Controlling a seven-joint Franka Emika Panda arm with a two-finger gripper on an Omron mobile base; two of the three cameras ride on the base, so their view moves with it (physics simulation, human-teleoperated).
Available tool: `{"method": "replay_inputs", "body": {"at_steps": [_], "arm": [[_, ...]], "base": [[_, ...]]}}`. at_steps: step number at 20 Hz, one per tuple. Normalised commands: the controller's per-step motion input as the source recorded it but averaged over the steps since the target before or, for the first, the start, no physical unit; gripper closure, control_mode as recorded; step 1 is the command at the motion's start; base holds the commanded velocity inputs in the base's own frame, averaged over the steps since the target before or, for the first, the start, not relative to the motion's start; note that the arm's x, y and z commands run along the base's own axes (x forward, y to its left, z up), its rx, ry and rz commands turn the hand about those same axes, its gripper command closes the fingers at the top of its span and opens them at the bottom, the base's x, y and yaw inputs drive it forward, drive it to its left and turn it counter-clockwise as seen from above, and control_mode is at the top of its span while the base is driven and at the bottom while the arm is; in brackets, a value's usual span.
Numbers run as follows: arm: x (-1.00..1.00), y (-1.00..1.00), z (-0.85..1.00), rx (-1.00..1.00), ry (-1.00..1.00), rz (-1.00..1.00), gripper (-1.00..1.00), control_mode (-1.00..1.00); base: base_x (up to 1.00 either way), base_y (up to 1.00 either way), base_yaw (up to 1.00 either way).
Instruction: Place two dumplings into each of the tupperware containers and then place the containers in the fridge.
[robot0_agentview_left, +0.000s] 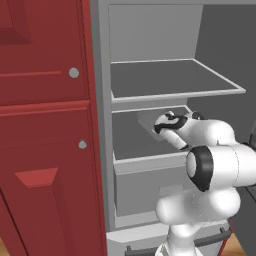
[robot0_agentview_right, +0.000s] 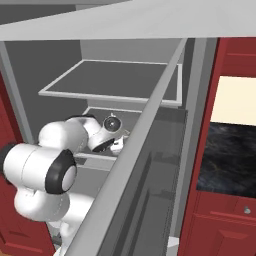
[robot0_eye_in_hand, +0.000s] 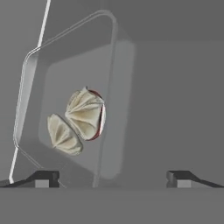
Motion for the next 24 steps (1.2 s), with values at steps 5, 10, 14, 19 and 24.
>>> {"method": "replay_inputs", "body": {"at_steps": [5, 10, 14, 19, 24], "arm": [[-0.33, 0.00, 0.81, 0.00, 0.04, 0.00, -1.00, -1.00], [-0.63, 0.00, 0.63, 0.00, 0.07, 0.00, -1.00, -1.00], [-1.00, -0.01, 0.22, 0.00, 0.01, 0.00, -1.00, -1.00], [-0.91, 0.04, 0.50, -0.02, 0.08, 0.05, -1.00, -1.00], [-0.45, 0.21, 0.34, -0.04, 0.18, 0.14, -1.00, -1.00]], "base": [[0.00, 0.00, 0.00], [0.00, 0.00, 0.00], [0.00, 0.00, 0.00], [0.00, 0.00, 0.00], [0.00, 0.00, 0.00]]}}
